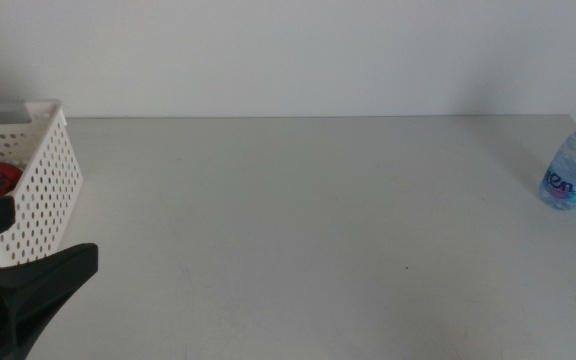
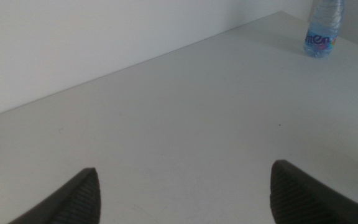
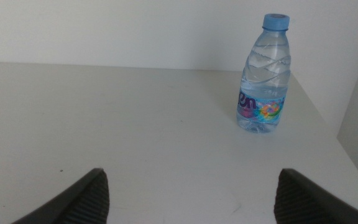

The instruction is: Use arms to grab the bottles and put them into the dustbin to the left of the table.

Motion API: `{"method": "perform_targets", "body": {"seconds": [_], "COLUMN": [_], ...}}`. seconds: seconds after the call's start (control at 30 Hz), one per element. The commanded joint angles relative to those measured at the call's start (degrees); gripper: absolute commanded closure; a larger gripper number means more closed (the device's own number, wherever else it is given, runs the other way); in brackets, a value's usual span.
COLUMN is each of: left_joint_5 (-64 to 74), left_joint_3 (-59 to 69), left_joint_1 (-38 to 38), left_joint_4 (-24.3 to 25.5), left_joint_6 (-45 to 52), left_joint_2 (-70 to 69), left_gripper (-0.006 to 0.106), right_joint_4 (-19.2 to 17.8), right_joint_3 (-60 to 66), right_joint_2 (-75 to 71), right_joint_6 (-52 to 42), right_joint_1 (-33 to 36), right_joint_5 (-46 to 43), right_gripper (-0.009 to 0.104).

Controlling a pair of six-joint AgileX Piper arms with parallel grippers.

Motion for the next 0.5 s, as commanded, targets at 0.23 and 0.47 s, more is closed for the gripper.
{"method": "perform_targets", "body": {"seconds": [0.23, 0.47], "left_joint_5": [-4.14, -4.14], "left_joint_3": [-1.47, -1.47], "left_joint_1": [-0.42, -0.42], "left_joint_4": [-0.47, -0.47], "left_joint_6": [-0.91, -0.91], "left_joint_2": [0.28, 0.28], "left_gripper": [0.007, 0.007], "right_joint_4": [-2.55, -4.86], "right_joint_3": [-0.65, -0.65], "right_joint_2": [8.03, 24.08], "right_joint_6": [-0.46, 0.89], "right_joint_1": [0.15, 0.15], "right_joint_5": [-20.81, -30.85], "right_gripper": [0.027, 0.027]}}
